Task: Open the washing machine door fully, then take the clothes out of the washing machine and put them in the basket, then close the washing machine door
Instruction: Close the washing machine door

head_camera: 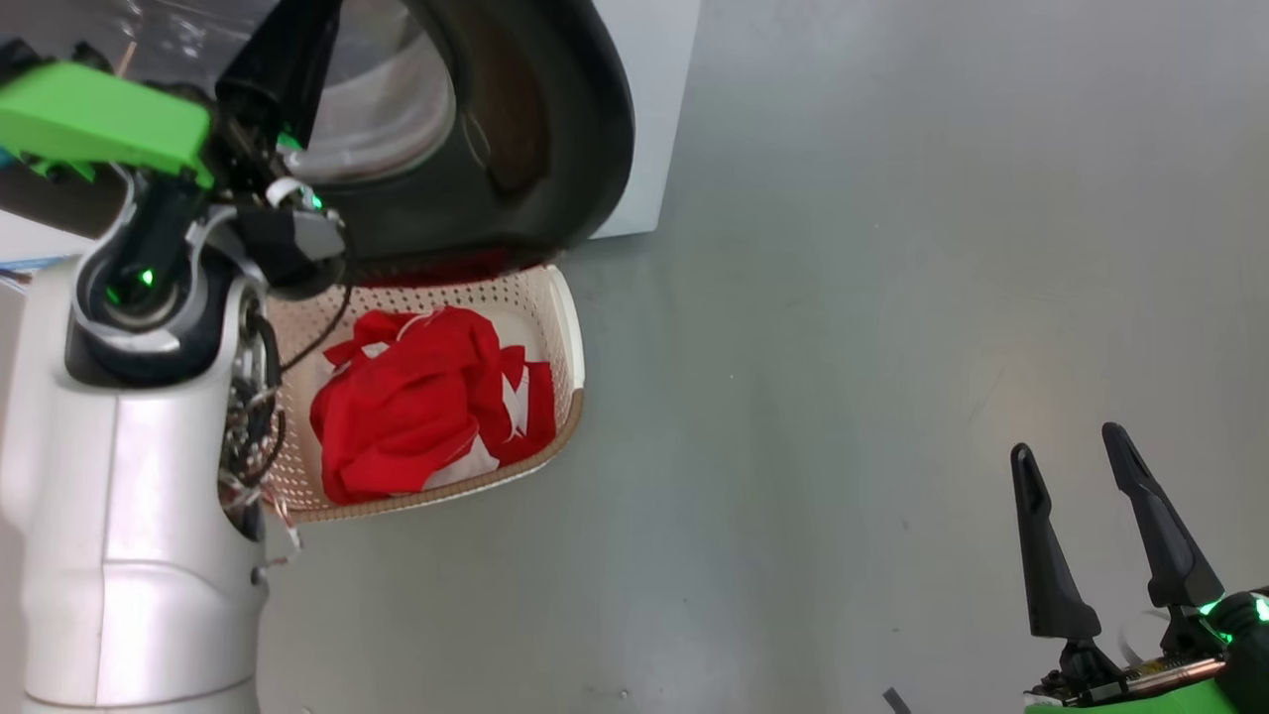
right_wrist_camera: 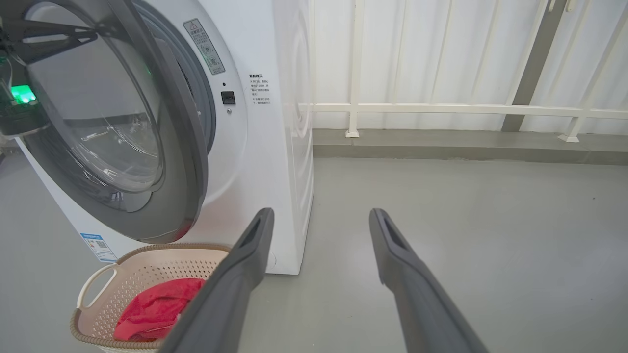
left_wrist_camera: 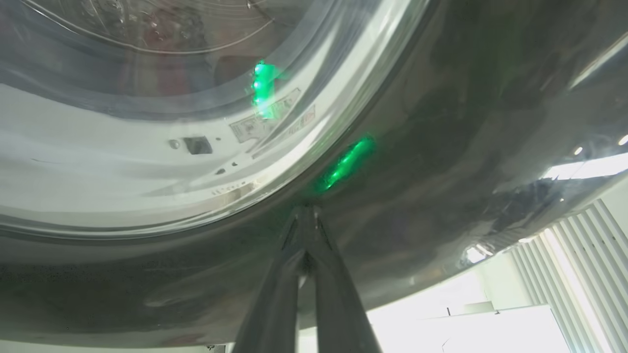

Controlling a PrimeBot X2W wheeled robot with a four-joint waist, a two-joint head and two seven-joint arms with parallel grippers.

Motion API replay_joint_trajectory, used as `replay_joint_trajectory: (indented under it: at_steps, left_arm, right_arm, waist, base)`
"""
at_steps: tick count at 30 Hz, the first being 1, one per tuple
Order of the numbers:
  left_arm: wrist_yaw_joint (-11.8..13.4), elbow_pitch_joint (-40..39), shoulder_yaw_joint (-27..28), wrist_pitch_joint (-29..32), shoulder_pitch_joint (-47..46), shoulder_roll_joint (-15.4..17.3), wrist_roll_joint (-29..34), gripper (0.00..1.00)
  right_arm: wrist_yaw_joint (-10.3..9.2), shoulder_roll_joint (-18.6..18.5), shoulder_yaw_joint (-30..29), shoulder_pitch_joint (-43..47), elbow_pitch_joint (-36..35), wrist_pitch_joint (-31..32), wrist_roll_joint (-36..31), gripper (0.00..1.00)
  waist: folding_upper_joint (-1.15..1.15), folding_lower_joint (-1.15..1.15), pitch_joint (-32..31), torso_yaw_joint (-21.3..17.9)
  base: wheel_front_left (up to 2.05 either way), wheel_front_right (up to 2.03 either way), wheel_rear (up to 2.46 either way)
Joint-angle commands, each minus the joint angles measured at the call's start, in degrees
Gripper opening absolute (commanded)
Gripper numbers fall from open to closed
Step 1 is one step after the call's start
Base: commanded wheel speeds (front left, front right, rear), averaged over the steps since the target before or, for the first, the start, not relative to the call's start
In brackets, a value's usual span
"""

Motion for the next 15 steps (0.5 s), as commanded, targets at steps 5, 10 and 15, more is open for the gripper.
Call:
replay_joint_trajectory:
  at_steps: [5, 10, 15]
  left_arm:
    - [-1.25, -0.04, 1.00, -0.18, -4.25, 1.87, 1.10, 0.00]
    - [-1.94, 1.13, 1.07, 0.17, -5.81, 2.24, 1.20, 0.00]
    - [-2.24, 1.94, 1.25, 0.21, -6.80, 2.76, 1.48, 0.00]
  right_arm:
    - [0.21, -0.99, 1.66, -1.56, -1.13, -0.67, 0.67, 1.00]
    - [0.21, -0.99, 1.97, -1.95, -0.77, -0.71, 0.83, 1.00]
    - [0.21, -0.99, 1.95, -2.25, -0.74, -0.73, 0.92, 1.00]
  waist:
    - [0.00, 0.00, 2.01, -0.96]
    - [0.00, 0.00, 2.58, -1.48]
    - [0.00, 0.00, 2.79, -1.85]
  base:
    - [0.00, 0.00, 0.00]
    - [0.00, 0.00, 0.00]
    - [0.00, 0.00, 0.00]
